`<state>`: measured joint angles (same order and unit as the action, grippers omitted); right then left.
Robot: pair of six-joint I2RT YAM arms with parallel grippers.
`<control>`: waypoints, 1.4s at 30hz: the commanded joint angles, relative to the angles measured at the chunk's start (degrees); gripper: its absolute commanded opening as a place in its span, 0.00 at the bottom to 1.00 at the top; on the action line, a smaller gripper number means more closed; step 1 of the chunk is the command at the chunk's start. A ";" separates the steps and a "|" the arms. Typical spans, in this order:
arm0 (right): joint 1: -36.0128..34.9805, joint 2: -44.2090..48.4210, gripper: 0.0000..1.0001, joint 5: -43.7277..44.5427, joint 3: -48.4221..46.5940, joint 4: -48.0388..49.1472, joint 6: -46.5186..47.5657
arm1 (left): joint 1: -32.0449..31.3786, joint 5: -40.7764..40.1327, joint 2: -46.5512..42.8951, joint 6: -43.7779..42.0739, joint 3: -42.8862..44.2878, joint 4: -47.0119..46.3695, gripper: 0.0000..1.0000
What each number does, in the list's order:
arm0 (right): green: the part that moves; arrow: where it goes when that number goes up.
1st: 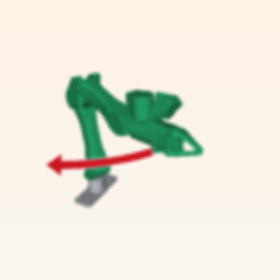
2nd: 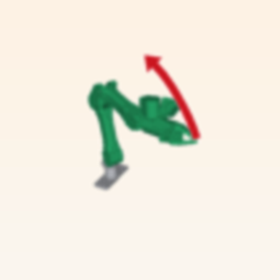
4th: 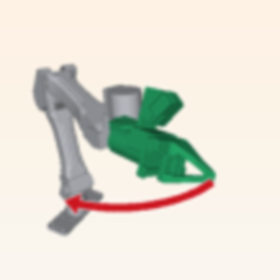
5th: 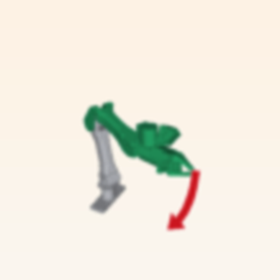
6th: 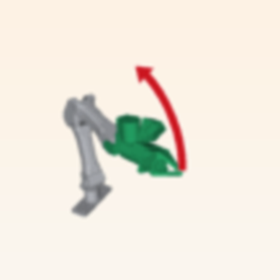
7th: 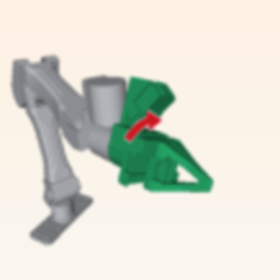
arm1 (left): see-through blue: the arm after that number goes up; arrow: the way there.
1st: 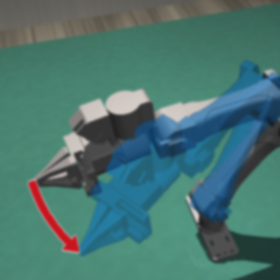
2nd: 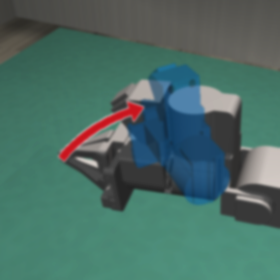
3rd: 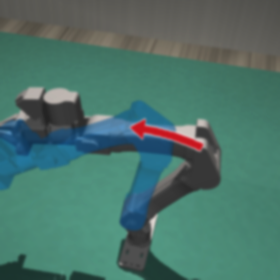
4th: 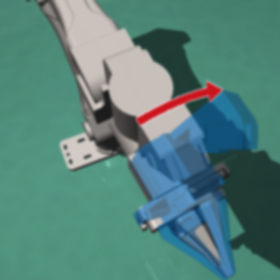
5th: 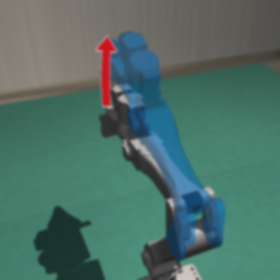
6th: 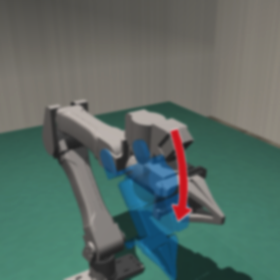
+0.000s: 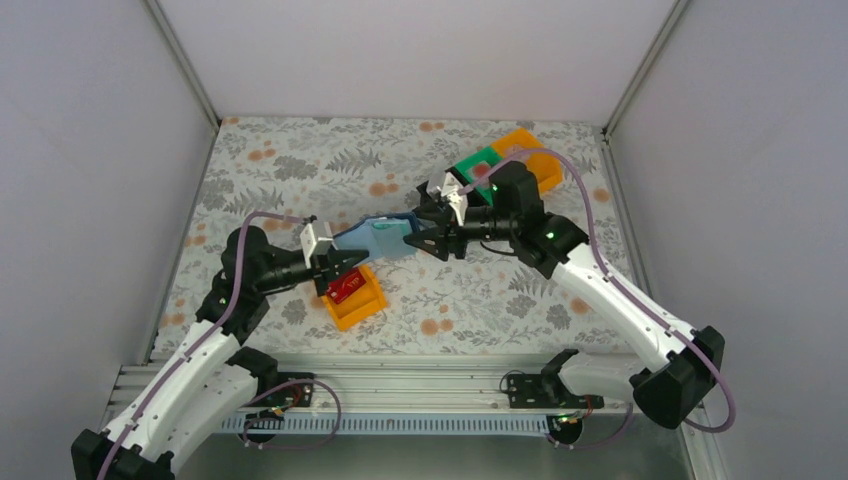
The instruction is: Take the credit cards out of the card holder
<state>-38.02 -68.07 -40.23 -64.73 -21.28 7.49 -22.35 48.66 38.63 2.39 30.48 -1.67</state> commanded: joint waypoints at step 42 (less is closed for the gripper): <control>-11.22 -7.33 0.04 -0.07 -6.24 3.65 -2.70 | -0.22 -11.45 -1.40 -0.77 -1.30 -0.10 0.20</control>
<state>-47.83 -77.80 -35.79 -69.52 -16.93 0.99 -22.48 38.02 37.74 3.07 28.86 -3.25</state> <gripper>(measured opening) 0.071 0.304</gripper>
